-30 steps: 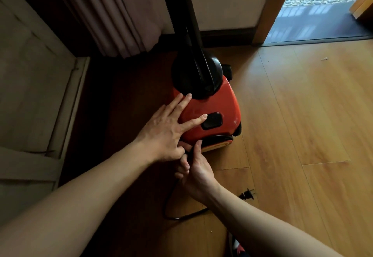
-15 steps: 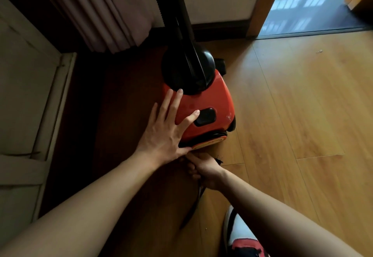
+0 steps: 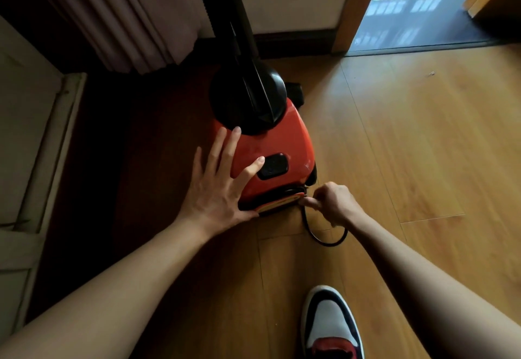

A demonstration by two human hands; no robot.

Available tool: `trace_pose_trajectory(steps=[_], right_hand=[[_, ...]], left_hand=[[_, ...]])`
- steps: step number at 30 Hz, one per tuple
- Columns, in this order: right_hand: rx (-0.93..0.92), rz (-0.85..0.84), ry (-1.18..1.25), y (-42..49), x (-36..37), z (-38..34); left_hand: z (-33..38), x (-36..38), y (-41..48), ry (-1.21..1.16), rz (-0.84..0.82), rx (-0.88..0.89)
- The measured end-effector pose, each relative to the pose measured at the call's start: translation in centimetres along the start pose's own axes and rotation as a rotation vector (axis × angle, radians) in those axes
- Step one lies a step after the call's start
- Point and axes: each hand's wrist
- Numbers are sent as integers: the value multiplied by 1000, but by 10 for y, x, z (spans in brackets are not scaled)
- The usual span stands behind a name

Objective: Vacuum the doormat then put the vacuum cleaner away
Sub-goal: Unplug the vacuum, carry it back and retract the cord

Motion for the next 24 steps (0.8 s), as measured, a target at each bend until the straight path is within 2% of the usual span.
trace_pose_trajectory(steps=[3,9,13,19,24], right_hand=[[74,53,202,4,-8,-6],[219,-114,872,-22,-21,-5],[172,-116,1175,-38,-34,-4],[-130,-192,1242,-67,-40,-35],[-248,-162,1107,-84,-5,-61]], left_hand=[[-1,2,0,-13,7,4],[-2,8,1,-15,22,8],[-2,11,2,-15,46,16],[0,14,1,-5,79,0],[5,20,0,-19,122,-30]])
Point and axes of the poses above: each hand's wrist, its own y-axis towards the middle knuckle, its own x-axis out of the palm, z = x × y, and after that the axes turned 7 degrees about y, right-handed
